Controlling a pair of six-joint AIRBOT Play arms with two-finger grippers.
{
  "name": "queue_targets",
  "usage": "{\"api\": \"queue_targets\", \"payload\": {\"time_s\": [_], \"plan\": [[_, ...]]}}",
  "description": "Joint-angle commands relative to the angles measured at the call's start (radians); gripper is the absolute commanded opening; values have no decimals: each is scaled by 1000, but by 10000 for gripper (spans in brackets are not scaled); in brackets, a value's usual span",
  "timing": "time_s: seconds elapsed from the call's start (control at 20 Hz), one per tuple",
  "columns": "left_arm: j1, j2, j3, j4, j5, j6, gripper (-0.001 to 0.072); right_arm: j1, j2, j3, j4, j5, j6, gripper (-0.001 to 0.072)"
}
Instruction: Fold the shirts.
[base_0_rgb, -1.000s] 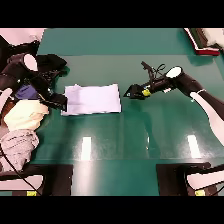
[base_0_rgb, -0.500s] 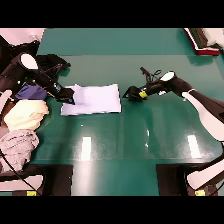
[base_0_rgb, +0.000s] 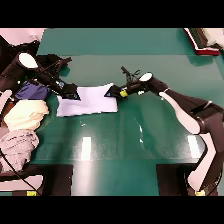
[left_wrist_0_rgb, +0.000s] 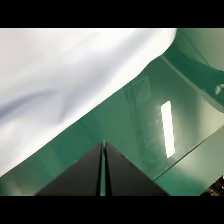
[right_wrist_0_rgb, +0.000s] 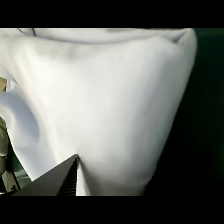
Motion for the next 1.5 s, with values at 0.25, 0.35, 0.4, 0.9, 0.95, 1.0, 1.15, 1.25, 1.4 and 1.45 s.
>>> {"api": "queue_targets", "payload": {"time_s": [0.25,0.35,0.4,0.9,0.95,1.0,1.15,1.25,1.4,1.45], "plan": [[0,0,0,-6,2,2,54,-2,57,44,-56,16,-90,15],[0,0,0,-6,3,2,53,-77,127,43,-175,71,-78,15],[0,0,0,-6,6,2,52,-126,171,43,-245,97,-61,15],[0,0,0,-5,41,-12,25,-763,599,-235,-529,23,87,15],[0,0,0,-5,45,-28,25,-833,636,-274,-546,-19,114,14],[0,0,0,-6,52,-35,25,-907,676,-317,-550,-65,141,14],[0,0,0,-6,70,-61,25,-1097,774,-429,-550,-171,173,14],[0,0,0,-7,75,-74,25,-1205,828,-500,-550,-227,191,14],[0,0,0,-7,74,-86,25,-1329,863,-576,-552,-229,198,14],[0,0,0,-7,73,-86,25,-1356,853,-581,-552,-208,198,14]]}}
